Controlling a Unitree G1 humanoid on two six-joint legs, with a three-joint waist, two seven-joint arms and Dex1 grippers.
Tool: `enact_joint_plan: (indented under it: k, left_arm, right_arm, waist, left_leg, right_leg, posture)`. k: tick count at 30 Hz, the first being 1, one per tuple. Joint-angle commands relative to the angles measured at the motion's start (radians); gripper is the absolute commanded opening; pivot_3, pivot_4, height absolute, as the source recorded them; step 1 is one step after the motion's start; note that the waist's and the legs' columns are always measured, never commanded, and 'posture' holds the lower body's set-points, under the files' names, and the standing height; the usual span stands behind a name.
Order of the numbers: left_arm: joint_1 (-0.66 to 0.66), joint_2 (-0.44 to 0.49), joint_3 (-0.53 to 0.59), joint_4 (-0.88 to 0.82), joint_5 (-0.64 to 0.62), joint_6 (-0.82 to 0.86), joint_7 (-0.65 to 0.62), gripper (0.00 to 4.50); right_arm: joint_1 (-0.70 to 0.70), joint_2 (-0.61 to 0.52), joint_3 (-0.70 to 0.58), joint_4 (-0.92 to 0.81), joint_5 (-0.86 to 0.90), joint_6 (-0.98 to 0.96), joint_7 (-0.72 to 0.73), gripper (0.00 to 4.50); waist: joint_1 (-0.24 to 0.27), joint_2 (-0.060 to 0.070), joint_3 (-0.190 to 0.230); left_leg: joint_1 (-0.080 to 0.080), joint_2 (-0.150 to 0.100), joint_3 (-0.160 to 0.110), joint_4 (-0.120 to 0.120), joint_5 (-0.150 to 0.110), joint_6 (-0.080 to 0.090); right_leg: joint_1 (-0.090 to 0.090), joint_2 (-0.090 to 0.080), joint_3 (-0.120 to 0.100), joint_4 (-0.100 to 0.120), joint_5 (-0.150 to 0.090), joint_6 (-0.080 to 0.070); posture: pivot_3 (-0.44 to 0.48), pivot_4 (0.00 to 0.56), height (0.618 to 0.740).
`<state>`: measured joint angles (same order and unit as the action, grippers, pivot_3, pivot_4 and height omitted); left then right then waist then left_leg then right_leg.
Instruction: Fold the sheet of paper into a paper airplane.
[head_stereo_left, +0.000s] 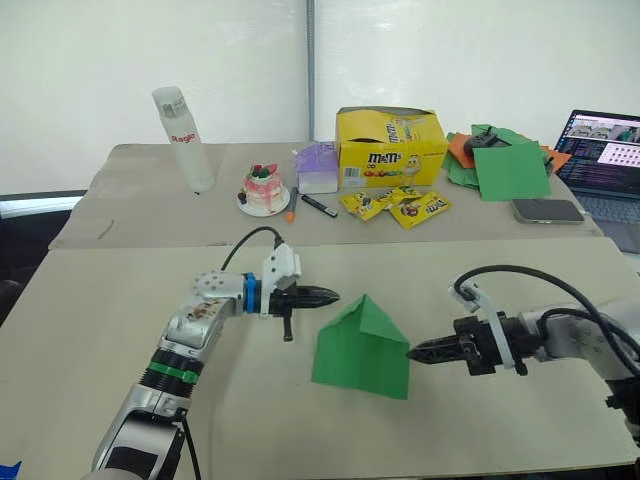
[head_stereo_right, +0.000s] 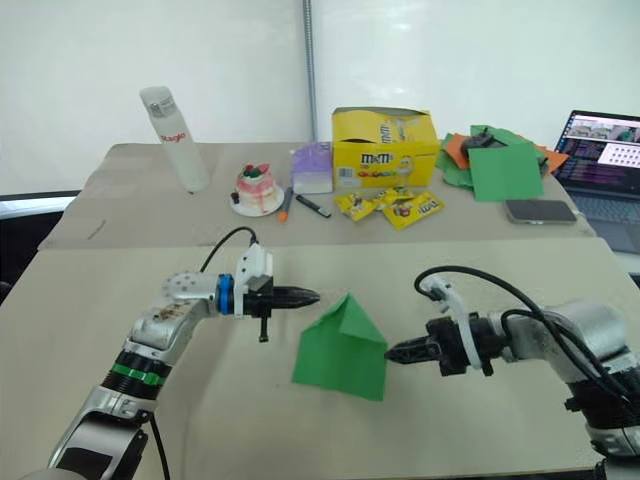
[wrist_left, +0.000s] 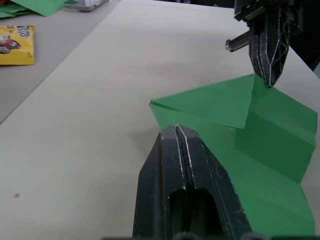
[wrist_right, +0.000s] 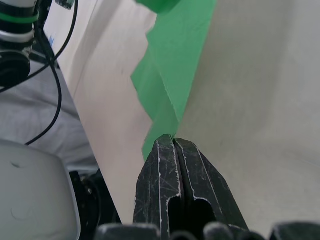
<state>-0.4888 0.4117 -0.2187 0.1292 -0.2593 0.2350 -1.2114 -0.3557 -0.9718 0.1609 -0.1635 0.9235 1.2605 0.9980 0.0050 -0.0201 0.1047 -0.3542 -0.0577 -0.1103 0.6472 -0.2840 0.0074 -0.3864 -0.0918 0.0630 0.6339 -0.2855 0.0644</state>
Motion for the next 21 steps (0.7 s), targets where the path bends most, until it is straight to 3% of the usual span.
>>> enact_joint_plan:
  k: [1,14,21]
  left_arm:
    - [0.005,-0.001,-0.043,0.016,0.039,-0.067,-0.011,0.0]
    - [0.065,-0.088,-0.156,0.098,0.144,-0.128,0.079,0.0]
    - [0.085,-0.089,-0.181,0.115,0.169,-0.143,0.088,0.0]
  right_arm:
    - [-0.032,0.002,0.061,0.037,-0.071,-0.052,0.077,0.03]
    - [-0.098,0.056,0.049,0.097,-0.121,-0.016,0.123,0.03]
    - [-0.106,0.069,0.011,0.087,-0.112,0.004,0.104,0.03]
  waist:
    - [0.003,0.0,0.0]
    - [0.011,0.0,0.0]
    - [0.01,0.0,0.0]
  left_leg:
    - [0.0,0.0,0.0,0.0,0.0,0.0]
    - [-0.001,-0.001,0.0,0.0,0.0,0.0]
    - [-0.001,0.0,0.0,0.0,0.0,0.0]
  right_leg:
    - [0.0,0.0,0.0,0.0,0.0,0.0]
    - [-0.001,-0.001,0.0,-0.002,0.001,-0.001]
    - [-0.001,-0.001,0.0,-0.002,0.001,-0.001]
  posture:
    - [0.0,0.15,0.74]
    - [0.0,0.15,0.74]
    - [0.0,0.15,0.74]
